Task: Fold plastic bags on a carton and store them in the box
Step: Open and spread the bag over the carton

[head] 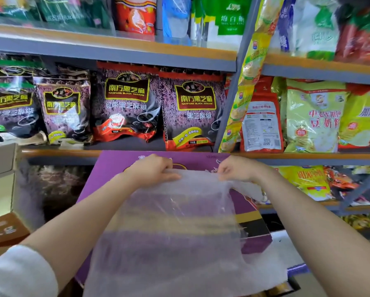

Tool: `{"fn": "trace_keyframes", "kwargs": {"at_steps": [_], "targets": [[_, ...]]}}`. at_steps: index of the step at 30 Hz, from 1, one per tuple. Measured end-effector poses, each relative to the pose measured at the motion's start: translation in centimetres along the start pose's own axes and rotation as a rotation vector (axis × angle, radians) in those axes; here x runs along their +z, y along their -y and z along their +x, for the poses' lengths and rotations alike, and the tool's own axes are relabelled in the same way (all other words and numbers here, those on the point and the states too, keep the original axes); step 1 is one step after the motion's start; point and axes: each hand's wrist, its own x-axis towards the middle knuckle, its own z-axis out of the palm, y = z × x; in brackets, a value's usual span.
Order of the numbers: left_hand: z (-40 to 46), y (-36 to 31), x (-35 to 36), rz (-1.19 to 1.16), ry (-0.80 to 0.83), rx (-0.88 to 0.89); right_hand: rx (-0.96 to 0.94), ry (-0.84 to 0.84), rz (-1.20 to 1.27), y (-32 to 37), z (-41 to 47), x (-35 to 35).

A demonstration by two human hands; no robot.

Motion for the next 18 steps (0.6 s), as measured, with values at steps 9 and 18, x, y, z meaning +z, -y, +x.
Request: {"fn": "trace_keyframes", "kwargs": {"at_steps": [9,18], "targets": [[0.7,-0.9,-0.6,0.372,0.090,-0.089,0.045,-0.155,-0.260,3.0,2.2,2.3],[1.5,1.1,-2.5,0.228,-0.106,-0.081,0.075,-0.148,-0.091,3.6,4.2,1.9]]}}
